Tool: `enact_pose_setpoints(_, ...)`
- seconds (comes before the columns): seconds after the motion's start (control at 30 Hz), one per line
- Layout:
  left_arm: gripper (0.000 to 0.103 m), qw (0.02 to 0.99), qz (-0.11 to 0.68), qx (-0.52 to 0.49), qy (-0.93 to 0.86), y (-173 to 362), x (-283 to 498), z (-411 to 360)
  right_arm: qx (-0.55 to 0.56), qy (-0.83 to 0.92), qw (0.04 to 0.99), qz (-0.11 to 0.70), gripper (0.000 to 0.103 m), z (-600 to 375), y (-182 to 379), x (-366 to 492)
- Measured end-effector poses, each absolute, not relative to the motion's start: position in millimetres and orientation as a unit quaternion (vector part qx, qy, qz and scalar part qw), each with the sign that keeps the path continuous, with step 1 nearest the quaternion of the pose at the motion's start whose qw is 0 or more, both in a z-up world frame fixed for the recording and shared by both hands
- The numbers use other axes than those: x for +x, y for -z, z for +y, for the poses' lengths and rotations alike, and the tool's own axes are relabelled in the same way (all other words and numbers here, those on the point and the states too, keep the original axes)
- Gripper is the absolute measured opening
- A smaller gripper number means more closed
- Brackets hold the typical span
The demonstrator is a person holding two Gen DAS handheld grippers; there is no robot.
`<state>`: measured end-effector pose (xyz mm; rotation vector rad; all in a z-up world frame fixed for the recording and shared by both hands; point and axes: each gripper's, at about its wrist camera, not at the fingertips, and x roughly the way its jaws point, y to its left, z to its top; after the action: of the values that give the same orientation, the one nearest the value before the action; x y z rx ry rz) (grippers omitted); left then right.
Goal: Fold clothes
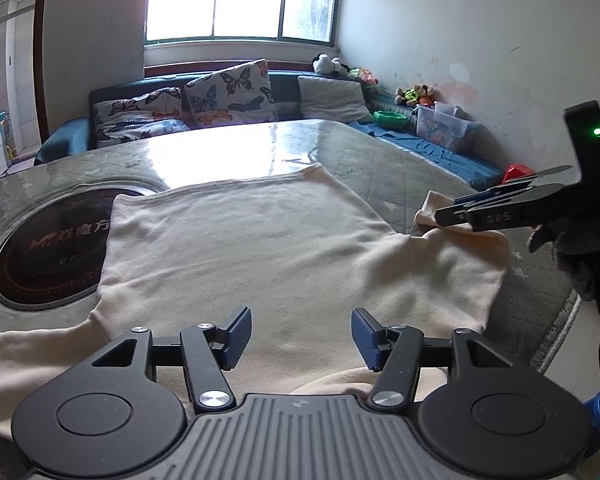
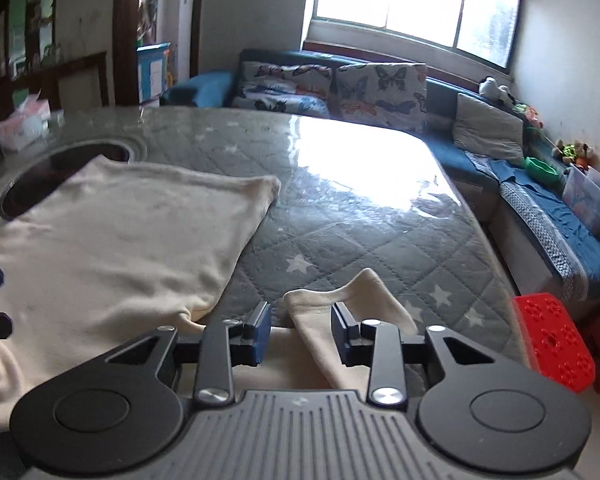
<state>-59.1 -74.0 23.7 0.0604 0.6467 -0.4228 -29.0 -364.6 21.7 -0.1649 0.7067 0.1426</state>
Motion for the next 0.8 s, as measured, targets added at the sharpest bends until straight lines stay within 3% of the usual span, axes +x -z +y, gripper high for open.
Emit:
enact_pose_setpoints(0.23,0.059,0.923,0.326,0.037,0.200,-20.6,-57.1,-78.5,-0.086,-0.071,0.925,0.363,0.031,-367.7,-2.1,-8.8)
enact_pose_setpoints(0.27,0.059,0.923,0.327,0.037,0.200,-20.3,-57.0,-79.1,-0.083,-0.070,0.926,0.363,0.028,-369.1,-2.4,-9.1)
enact_pose_setpoints(0.3,0.059,0.923,0.328,0.038,0.200,-20.1,-56.8,-79.8,-0.080,-0.068,0.926,0.362,0.016,-370.5,-2.8,-9.5)
enact_pose_setpoints(0.4,0.059,0.923,0.326,0.039,0.202,-21.4,-56.5,-82.0,-0.059,-0.060,0.932,0.353,0.006,-381.7,-9.8,-13.7)
enact_pose_setpoints(0.8,0.059,0.926,0.312,0.043,0.207,-28.0,-62.0,-85.2,0.067,-0.040,0.966,0.248,0.005,-441.7,-86.9,-73.5)
